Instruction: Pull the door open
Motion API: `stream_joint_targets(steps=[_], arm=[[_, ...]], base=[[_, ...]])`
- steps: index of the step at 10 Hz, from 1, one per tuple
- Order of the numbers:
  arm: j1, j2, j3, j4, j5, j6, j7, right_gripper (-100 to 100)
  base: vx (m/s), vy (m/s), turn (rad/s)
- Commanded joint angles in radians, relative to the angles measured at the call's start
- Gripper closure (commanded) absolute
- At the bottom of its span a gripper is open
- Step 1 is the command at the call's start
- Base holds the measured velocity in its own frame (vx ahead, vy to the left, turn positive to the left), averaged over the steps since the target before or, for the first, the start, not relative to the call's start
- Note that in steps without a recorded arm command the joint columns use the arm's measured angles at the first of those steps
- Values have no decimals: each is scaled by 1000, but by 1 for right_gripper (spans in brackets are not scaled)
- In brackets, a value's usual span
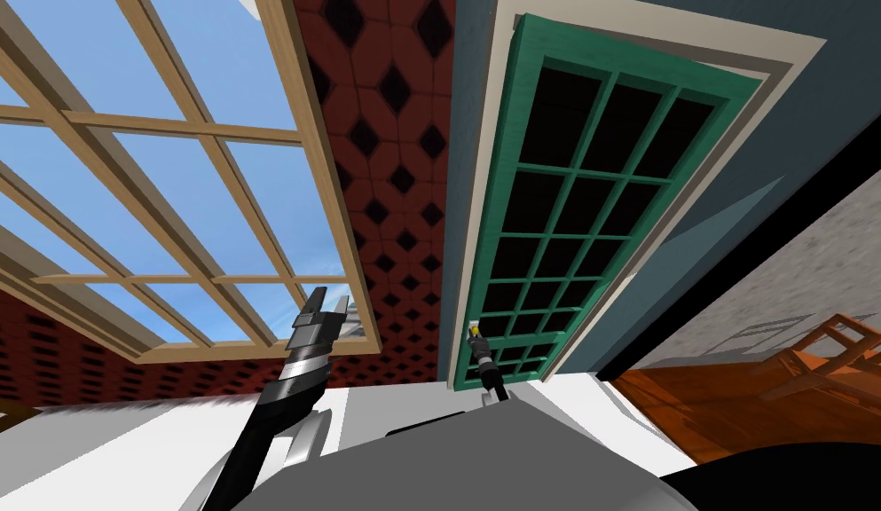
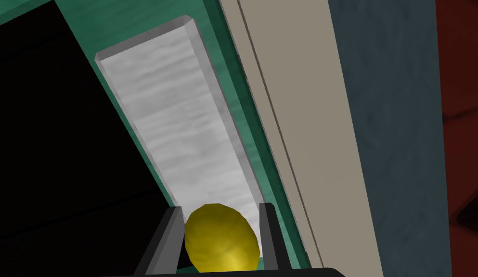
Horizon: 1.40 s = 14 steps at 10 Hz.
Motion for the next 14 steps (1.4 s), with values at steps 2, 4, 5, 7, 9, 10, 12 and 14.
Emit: stream_joint_targets(steps=[2,4,5,7,9,10,12,14], arm=[[16,-16,-5,-15,-13,4,-56,100],[19,-20,-3,-18,-19,4,-86,100],[23,-24,-1,-20,-25,4,-116,100],[26,-27,0,-22,-30,4,-147,100],[30,-31,3,-25,-36,4,-180,100],[34,-35,5,-28,-43,4,-217,100],[37,-39,8,-30,-49,4,-253,100],[45,-46,13,-36,-62,4,-318,100]], base=[[-14,7,37],[-6,0,17],[-15,2,54],[-11,6,34],[-9,5,30],[-8,4,43],[-16,6,48],[-16,3,45]])
